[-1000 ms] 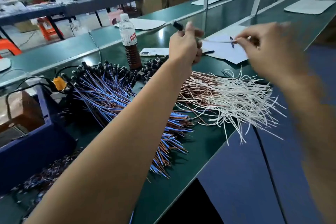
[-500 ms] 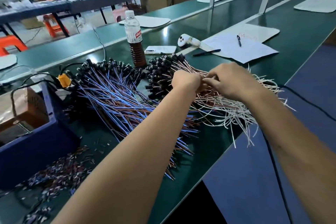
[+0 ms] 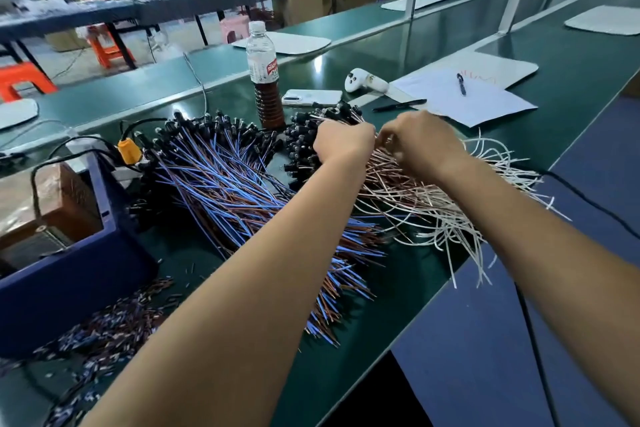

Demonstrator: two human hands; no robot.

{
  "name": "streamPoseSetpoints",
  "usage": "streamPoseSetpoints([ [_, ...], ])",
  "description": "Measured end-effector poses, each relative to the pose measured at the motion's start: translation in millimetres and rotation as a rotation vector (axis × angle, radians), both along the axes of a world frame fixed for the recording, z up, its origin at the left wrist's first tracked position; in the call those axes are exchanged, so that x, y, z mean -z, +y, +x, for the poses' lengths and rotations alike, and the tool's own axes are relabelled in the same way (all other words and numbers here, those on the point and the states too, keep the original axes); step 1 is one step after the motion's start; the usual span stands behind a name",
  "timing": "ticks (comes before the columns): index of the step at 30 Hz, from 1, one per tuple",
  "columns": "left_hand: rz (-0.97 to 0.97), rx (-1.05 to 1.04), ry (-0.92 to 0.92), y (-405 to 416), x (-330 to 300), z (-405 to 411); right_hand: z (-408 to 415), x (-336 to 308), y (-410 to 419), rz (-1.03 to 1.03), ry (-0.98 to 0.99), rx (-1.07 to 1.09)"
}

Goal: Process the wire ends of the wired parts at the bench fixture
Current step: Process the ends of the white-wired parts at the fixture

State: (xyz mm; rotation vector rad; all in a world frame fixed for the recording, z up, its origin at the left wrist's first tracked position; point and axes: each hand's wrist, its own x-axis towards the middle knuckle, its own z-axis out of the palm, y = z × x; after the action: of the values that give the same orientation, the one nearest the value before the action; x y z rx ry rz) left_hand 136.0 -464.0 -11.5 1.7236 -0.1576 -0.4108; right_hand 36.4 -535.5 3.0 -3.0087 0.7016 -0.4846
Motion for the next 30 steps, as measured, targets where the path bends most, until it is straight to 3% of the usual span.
streamPoseSetpoints([
  [4,0.296,0.095,-0.288,18.8,-0.6,-0.1,7.0,16.3,1.0,-0.015,0.013,-0.024],
  [13,0.203,0.213,-0.214,60.9,-5.3,0.0,12.7,-46.8,23.6,0.077,0.267,0.082],
  [18,-0.010,0.157,-0.222,124.1,-18.7,-0.9,29.0,-68.7,99.6,0.032,-0.101,-0.047],
  [21,0.043,0.189,-0.221,184.1,-30.0,5.8,43.7,-64.3,164.2,0.098,-0.199,-0.218],
  [24,0.302,0.258,-0.204,261.0,-30.9,18.2,61.3,-55.0,228.7,0.134,-0.063,-0.379],
  [30,0.566,0.403,-0.001,422.4,-18.7,3.1,78.6,-25.5,369.7,-0.020,0.332,-0.731],
])
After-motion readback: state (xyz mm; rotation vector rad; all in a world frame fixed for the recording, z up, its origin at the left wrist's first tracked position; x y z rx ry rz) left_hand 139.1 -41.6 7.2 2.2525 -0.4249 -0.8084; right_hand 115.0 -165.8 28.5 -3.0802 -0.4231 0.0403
